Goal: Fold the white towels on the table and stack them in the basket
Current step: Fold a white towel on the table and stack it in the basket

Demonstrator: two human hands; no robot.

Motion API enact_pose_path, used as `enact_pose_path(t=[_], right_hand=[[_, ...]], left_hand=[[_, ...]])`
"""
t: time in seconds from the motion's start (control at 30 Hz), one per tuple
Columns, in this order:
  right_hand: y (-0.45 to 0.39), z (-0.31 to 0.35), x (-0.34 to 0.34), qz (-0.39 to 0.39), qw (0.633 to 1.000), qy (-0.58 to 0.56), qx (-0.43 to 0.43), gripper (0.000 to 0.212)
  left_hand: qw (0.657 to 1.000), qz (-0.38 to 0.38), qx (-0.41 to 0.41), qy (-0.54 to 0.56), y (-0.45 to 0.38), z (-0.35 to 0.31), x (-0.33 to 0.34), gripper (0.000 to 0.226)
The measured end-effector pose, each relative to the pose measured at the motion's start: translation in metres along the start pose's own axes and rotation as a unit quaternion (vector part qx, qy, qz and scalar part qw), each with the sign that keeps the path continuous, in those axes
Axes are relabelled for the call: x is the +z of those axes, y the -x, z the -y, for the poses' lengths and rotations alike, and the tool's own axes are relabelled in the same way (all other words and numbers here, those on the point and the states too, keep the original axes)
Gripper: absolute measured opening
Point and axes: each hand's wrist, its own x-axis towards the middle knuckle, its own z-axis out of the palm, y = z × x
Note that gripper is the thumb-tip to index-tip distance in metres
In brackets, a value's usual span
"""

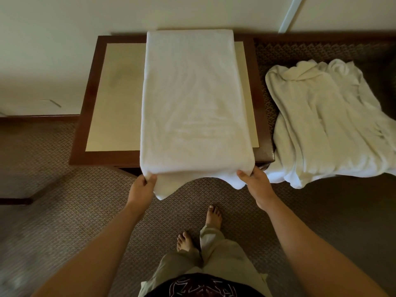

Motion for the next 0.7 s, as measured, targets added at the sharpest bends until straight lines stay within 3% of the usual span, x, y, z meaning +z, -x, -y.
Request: enact_pose_path(t=[0.23,0.4,0.47,0.57,0.63,0.7], right_hand=[[0.041,-0.002,-0.007,0.000,1.000,0.020,0.022,0.017],[0.082,-0.004,-0.002,-0.042,0.998,0.029,-0.035,0.045],[0.092,-0.003,-0.003,-0.050,0.997,0.016,-0.065,0.050],[0.104,0.006,-0.006,-0.064,0.991,0.022,-0.118,0.033],[0.110,0.013,-0.006,-0.069,0.990,0.015,-0.123,0.029],[0.115,0.019,-0.007,-0.032,0.996,-0.059,-0.065,0.038]], left_hand=[[0.998,-0.008,0.032,-0.060,0.025,0.014,-0.020,0.034],[0.998,0.036,0.043,-0.026,0.053,0.026,-0.036,0.048],[0.997,0.044,0.062,-0.024,0.060,0.028,-0.045,0.042],[0.994,0.045,0.094,-0.046,0.065,0.020,-0.057,0.015],[0.996,0.047,0.077,-0.028,0.065,0.015,-0.064,0.019],[0.997,0.054,0.033,0.044,0.066,0.009,-0.073,0.026]])
